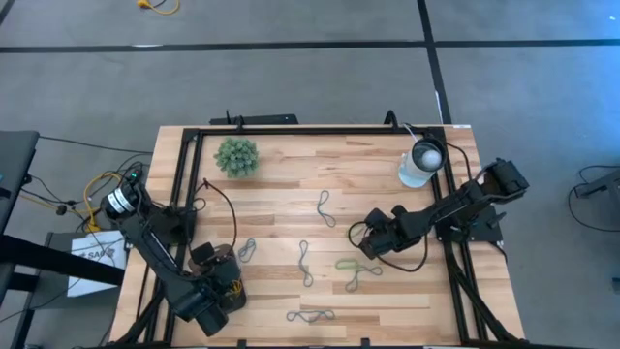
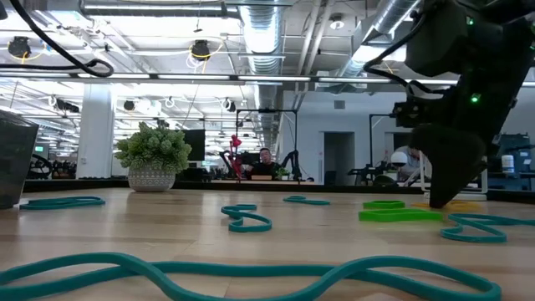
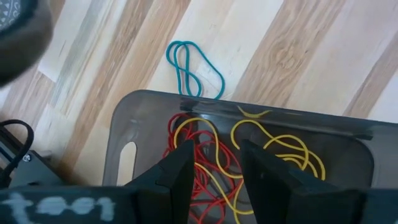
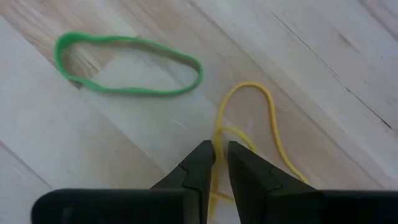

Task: Pick and place items into bin
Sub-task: Put the yellow rubber band into the black bin

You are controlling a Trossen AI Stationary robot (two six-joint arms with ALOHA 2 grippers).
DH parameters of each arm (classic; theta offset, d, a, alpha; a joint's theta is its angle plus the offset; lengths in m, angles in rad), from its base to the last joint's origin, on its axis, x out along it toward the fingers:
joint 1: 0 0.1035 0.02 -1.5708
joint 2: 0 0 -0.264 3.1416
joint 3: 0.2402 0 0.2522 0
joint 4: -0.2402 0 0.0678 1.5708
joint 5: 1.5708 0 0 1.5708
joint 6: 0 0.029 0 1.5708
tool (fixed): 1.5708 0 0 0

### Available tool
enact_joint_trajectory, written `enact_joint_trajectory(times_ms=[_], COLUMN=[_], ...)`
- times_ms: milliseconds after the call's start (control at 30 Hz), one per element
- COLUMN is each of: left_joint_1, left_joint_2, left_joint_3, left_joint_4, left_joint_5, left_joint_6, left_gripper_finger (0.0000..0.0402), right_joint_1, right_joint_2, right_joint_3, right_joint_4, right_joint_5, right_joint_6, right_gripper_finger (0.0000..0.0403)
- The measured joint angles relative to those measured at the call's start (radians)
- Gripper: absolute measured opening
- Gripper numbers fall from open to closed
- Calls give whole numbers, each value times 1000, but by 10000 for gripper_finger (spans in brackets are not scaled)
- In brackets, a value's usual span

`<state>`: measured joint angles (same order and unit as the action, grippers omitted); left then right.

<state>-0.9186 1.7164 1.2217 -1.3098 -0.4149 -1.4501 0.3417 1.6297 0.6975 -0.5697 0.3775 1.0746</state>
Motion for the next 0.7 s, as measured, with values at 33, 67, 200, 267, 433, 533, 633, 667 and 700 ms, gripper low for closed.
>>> enact_joint_trajectory(times_ms=[33, 67, 200, 267, 433, 533, 633, 667, 700], left_joint_1=[-2, -2, -2, -2, -4, -5, -6, -5, -5], left_joint_2=[0, 0, 0, 1, 1, 1, 1, 1, 1], left_joint_3=[0, 0, 0, 0, 0, 0, 0, 0, 0], left_joint_4=[0, 0, 1, 2, 9, 26, 29, 30, 29], left_joint_5=[-1, -1, -1, -1, -2, -1, -1, -1, -2], left_joint_6=[-4, -7, -12, -12, -13, -13, -13, -13, -13], left_gripper_finger=[122, 122, 122, 122, 122, 122, 122, 122, 122], right_joint_1=[1, 4, 17, 15, 2, -4, -4, -4, -4], right_joint_2=[2, 1, -28, -37, -12, 16, 32, 33, 32], right_joint_3=[3, 7, 19, 21, 15, 16, 18, 18, 18], right_joint_4=[1, 0, -4, 13, 13, 16, 18, 18, 21], right_joint_5=[0, 2, 7, -7, -1, 10, 32, 32, 32], right_joint_6=[0, 0, -1, 0, 2, 7, 7, 7, 7], right_gripper_finger=[51, 51, 51, 51, 51, 51, 50, 48, 42])
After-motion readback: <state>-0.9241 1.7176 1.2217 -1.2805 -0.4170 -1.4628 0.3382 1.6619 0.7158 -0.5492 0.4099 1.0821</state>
